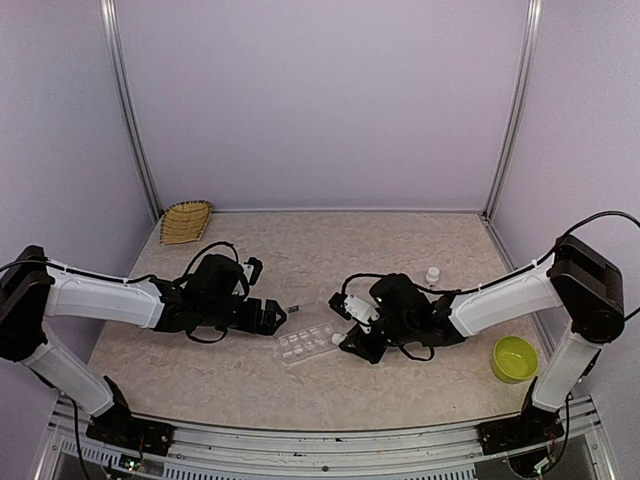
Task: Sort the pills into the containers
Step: Pour the pill into the compartment of the pill container.
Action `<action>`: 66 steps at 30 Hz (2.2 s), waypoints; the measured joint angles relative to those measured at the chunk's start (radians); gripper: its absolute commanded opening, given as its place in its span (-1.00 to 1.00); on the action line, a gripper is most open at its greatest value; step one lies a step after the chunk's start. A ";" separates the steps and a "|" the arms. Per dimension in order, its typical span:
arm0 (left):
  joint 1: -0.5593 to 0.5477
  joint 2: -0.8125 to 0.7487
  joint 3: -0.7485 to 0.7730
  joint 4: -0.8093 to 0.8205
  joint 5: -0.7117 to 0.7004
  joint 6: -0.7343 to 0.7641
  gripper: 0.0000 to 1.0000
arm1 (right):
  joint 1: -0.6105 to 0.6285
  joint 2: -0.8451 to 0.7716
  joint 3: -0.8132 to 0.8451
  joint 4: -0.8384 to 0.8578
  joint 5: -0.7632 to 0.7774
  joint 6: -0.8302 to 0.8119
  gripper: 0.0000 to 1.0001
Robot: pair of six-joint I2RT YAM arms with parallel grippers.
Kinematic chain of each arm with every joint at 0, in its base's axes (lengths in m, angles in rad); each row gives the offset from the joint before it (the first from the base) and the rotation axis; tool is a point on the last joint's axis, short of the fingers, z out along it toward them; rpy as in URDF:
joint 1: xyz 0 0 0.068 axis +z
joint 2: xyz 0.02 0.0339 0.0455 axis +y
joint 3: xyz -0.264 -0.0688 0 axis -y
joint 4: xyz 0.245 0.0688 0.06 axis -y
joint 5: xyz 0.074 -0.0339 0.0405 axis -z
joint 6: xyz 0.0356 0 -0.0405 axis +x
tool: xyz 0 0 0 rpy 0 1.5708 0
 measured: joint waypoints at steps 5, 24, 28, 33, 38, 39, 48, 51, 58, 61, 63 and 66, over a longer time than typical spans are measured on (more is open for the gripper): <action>0.000 0.000 -0.001 0.003 0.000 0.000 0.98 | 0.003 0.000 0.016 -0.031 0.006 -0.008 -0.81; 0.000 0.000 -0.013 0.014 0.000 -0.001 0.97 | 0.013 0.000 0.079 -0.159 0.034 -0.031 -0.81; 0.000 0.000 -0.013 0.014 0.000 -0.001 0.98 | 0.014 0.000 0.094 -0.188 0.041 -0.039 -0.81; 0.000 0.000 -0.013 0.015 0.000 -0.001 0.98 | 0.014 0.004 0.118 -0.225 0.053 -0.045 -0.82; 0.000 0.000 -0.013 0.015 0.000 -0.001 0.98 | 0.016 0.013 0.136 -0.254 0.056 -0.051 -0.82; 0.000 0.000 -0.013 0.015 0.000 -0.001 0.97 | 0.018 0.014 0.139 -0.261 0.056 -0.053 -0.81; 0.000 0.000 -0.013 0.015 0.000 -0.001 0.98 | 0.021 0.027 0.178 -0.313 0.074 -0.070 -0.82; 0.000 0.000 -0.013 0.015 0.000 -0.001 0.97 | 0.023 0.030 0.185 -0.327 0.079 -0.072 -0.82; 0.000 0.000 -0.013 0.016 0.000 -0.001 0.98 | 0.026 0.035 0.195 -0.337 0.085 -0.076 -0.83; 0.000 0.000 -0.013 0.016 0.000 -0.001 0.98 | 0.027 0.035 0.195 -0.337 0.090 -0.077 -0.82; 0.000 0.000 -0.013 0.016 0.000 -0.001 0.98 | 0.028 0.037 0.198 -0.339 0.090 -0.078 -0.82; 0.000 0.000 -0.013 0.016 0.000 -0.001 0.98 | 0.029 0.044 0.211 -0.351 0.094 -0.081 -0.83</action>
